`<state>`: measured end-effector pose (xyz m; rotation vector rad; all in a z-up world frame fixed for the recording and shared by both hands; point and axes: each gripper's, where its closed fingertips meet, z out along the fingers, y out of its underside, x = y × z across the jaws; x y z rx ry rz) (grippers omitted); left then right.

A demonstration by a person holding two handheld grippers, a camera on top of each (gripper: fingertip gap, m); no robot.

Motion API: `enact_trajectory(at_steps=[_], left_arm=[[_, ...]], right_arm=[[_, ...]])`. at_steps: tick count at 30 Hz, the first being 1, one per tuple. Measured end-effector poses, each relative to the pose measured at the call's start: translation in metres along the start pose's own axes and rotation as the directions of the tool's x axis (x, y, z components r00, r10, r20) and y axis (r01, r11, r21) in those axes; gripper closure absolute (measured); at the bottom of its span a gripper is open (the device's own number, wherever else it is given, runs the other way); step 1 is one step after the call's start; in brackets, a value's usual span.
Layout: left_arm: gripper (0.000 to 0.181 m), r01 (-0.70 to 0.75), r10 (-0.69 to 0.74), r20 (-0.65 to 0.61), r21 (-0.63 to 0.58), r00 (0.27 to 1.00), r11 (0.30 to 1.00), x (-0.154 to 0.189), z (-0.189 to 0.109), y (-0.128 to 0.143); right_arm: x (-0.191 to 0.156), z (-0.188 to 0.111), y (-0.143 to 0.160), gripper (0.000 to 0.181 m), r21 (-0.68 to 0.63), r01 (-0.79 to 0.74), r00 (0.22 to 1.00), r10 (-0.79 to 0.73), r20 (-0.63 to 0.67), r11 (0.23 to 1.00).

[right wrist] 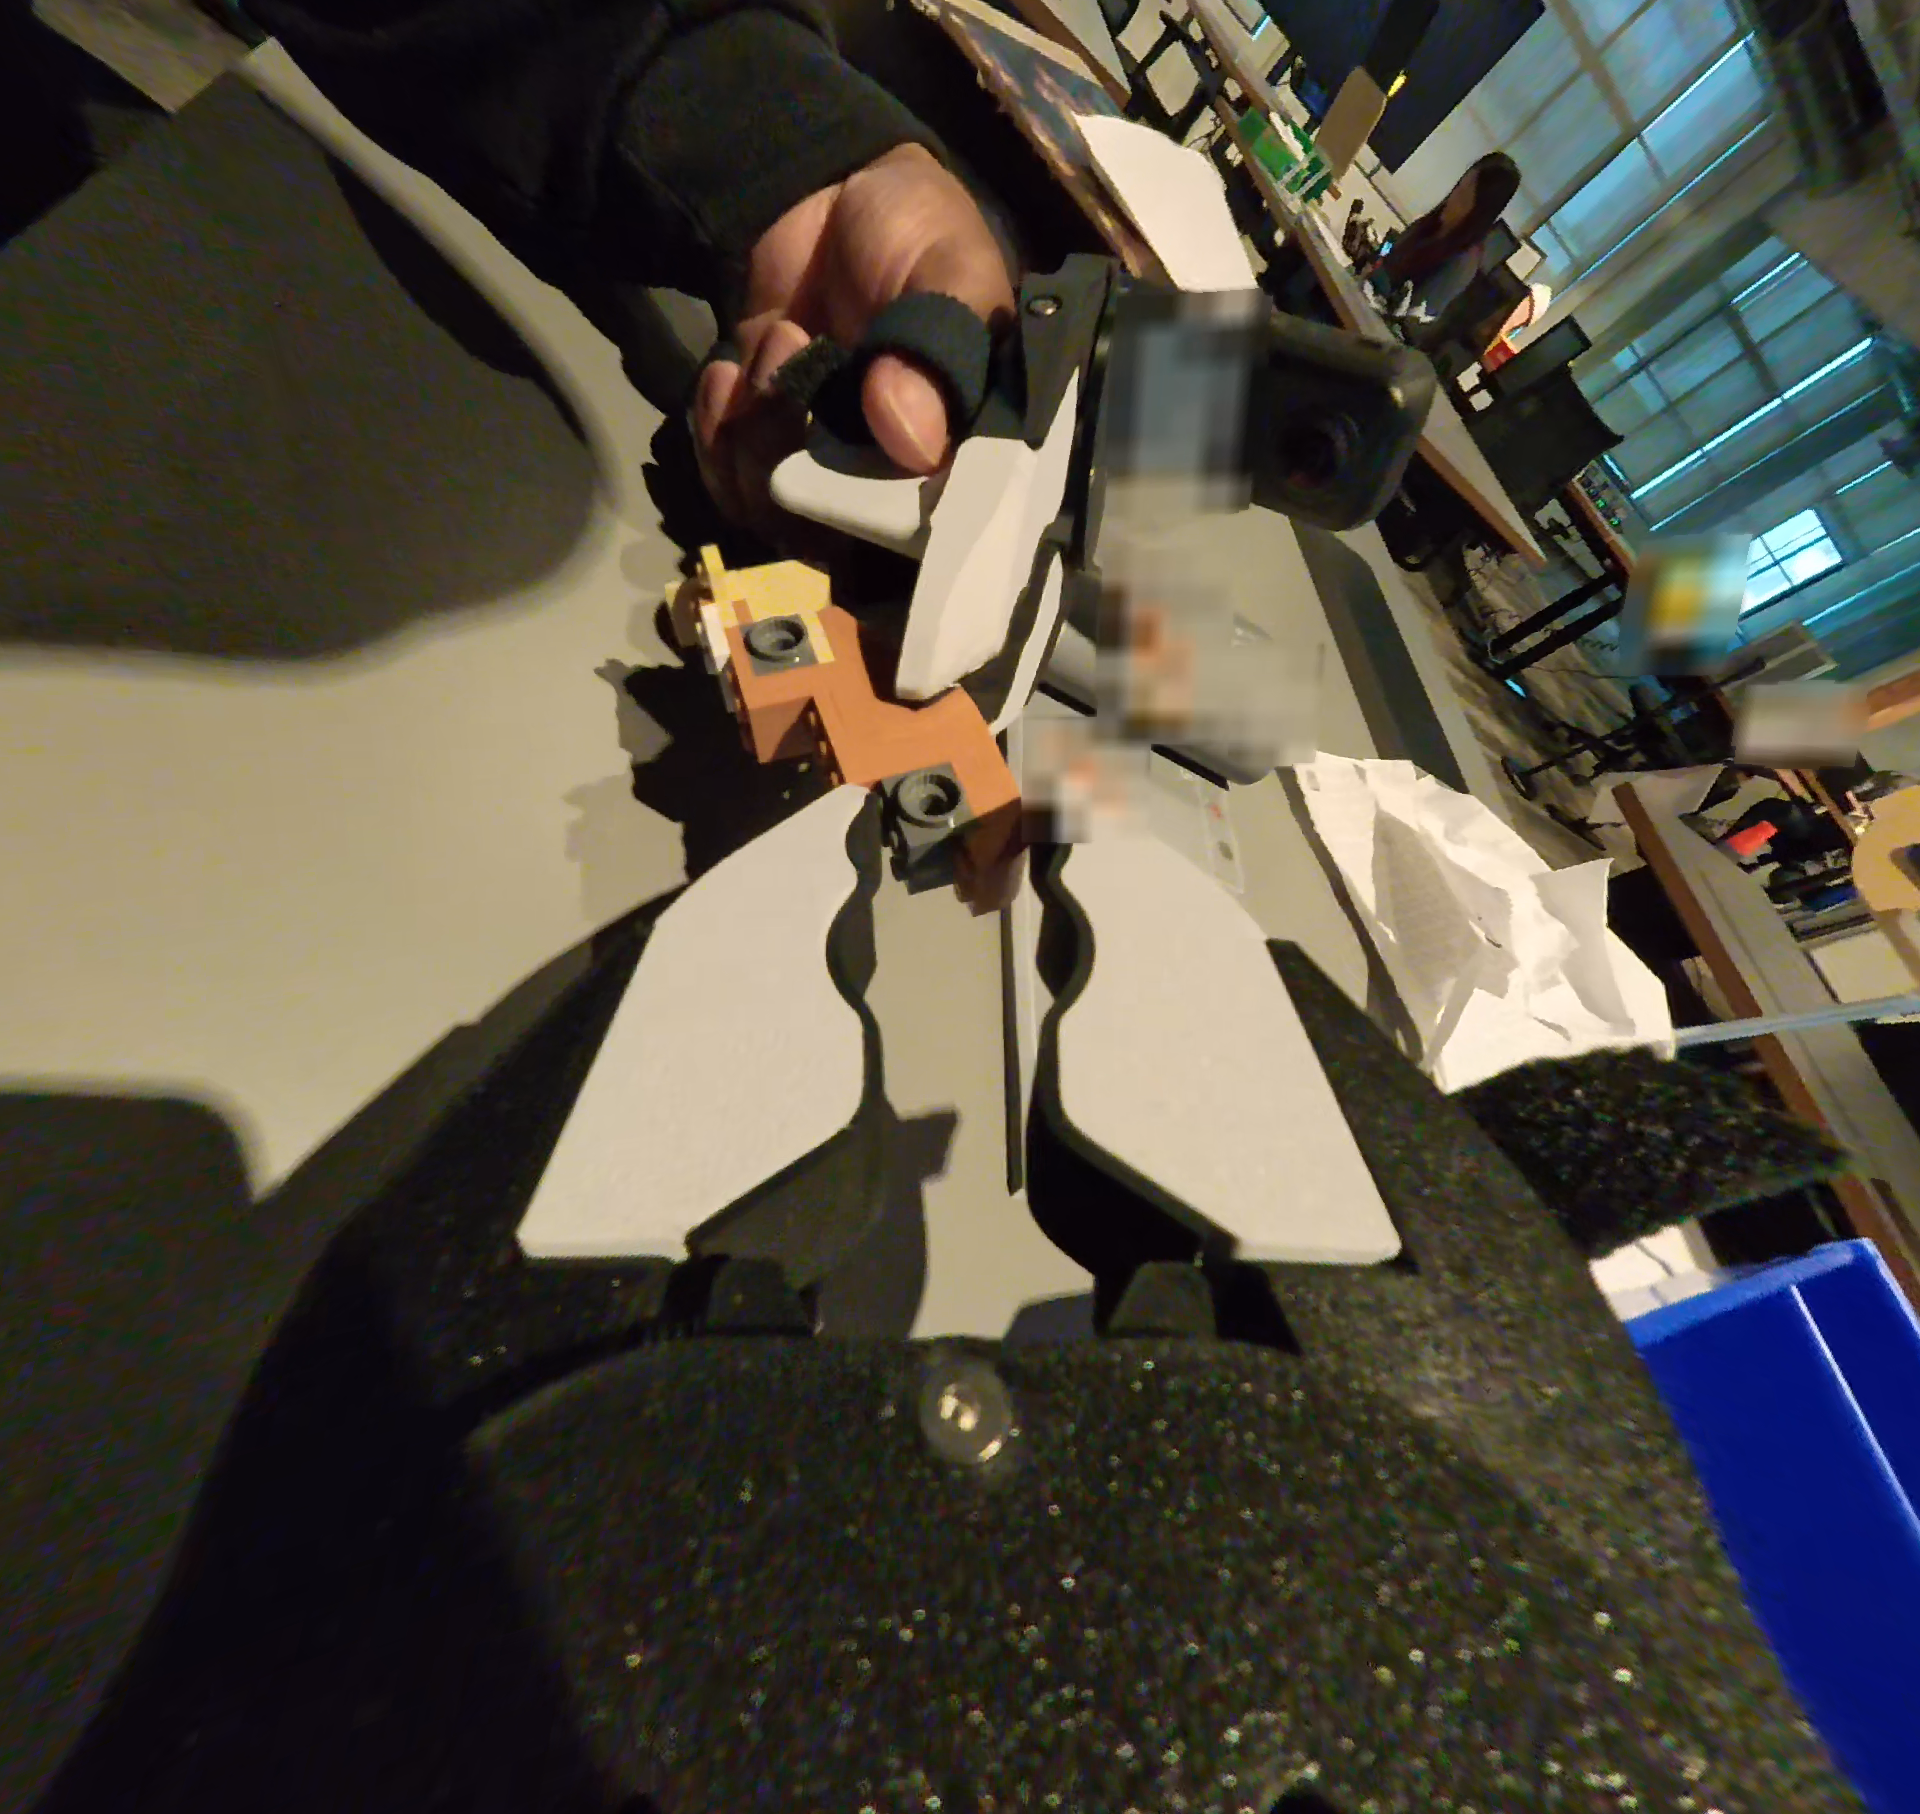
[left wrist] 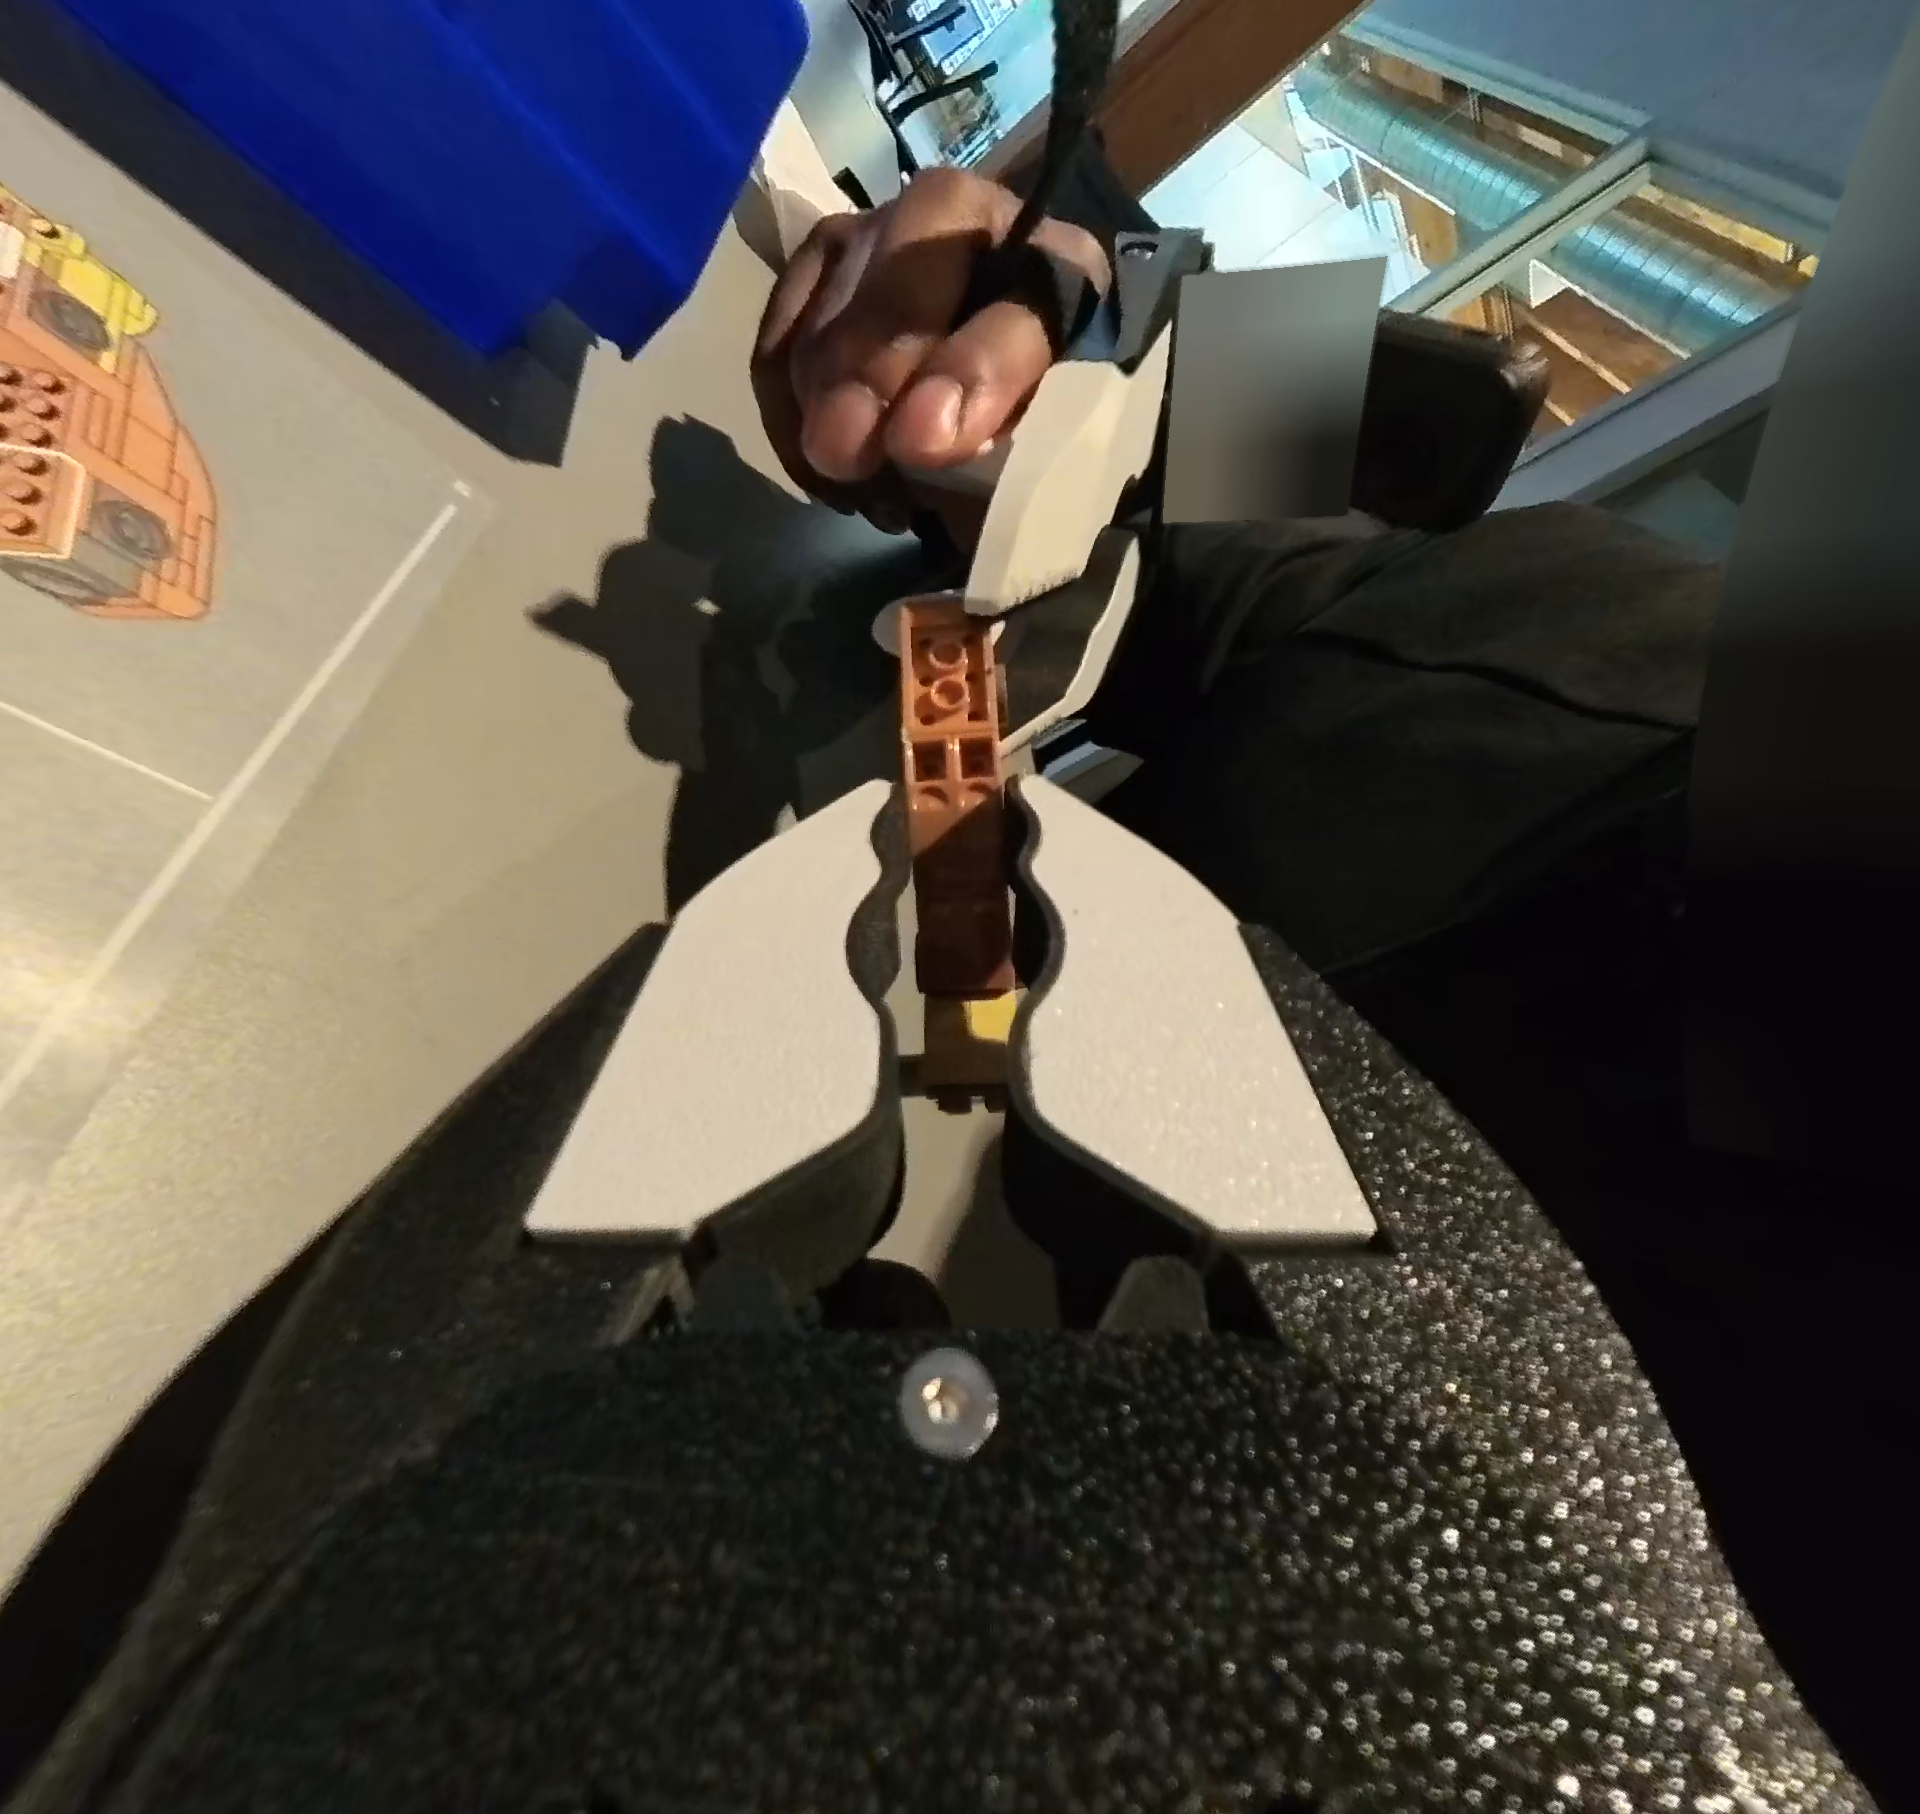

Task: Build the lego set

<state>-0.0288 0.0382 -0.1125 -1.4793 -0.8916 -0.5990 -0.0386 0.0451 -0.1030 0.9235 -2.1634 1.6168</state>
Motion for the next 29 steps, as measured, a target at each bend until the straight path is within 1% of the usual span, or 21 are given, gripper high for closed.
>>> enact_trajectory(at_steps=[11,13,16,19,22,25,29], left_arm=[[0.165,-0.008,0.008,0.015,0.014,1.000,1.000,0.000,-0.001,-0.001],[0.164,-0.011,0.011,0.004,0.010,1.000,1.000,0.002,0.000,0.000],[0.164,0.010,-0.008,-0.030,0.049,1.000,0.999,0.004,-0.003,-0.007],[0.165,0.003,0.006,-0.072,0.134,0.997,0.991,0.009,-0.006,-0.019],[0.165,-0.013,0.050,-0.128,0.271,0.990,0.962,0.020,-0.013,-0.038],[0.165,0.032,0.058,-0.217,0.389,0.975,0.921,0.030,-0.020,-0.053],[0.165,0.102,0.050,-0.329,0.429,0.943,0.898,0.041,-0.018,-0.057]], right_arm=[[0.001,0.001,0.000,0.154,-0.023,-0.006,1.000,0.005,-0.006,1.000],[0.001,0.000,-0.002,0.154,-0.007,-0.003,1.000,0.003,-0.001,1.000],[0.007,0.001,-0.004,0.154,0.025,-0.044,0.999,0.045,-0.030,0.999],[0.017,-0.002,-0.008,0.152,0.065,-0.090,0.992,0.096,-0.082,0.994],[0.030,-0.010,-0.014,0.140,0.133,-0.166,0.976,0.182,-0.122,0.977],[0.039,-0.020,-0.023,0.138,0.229,-0.267,0.950,0.296,-0.103,0.936],[0.048,-0.030,-0.036,0.140,0.341,-0.363,0.911,0.407,-0.064,0.867]])
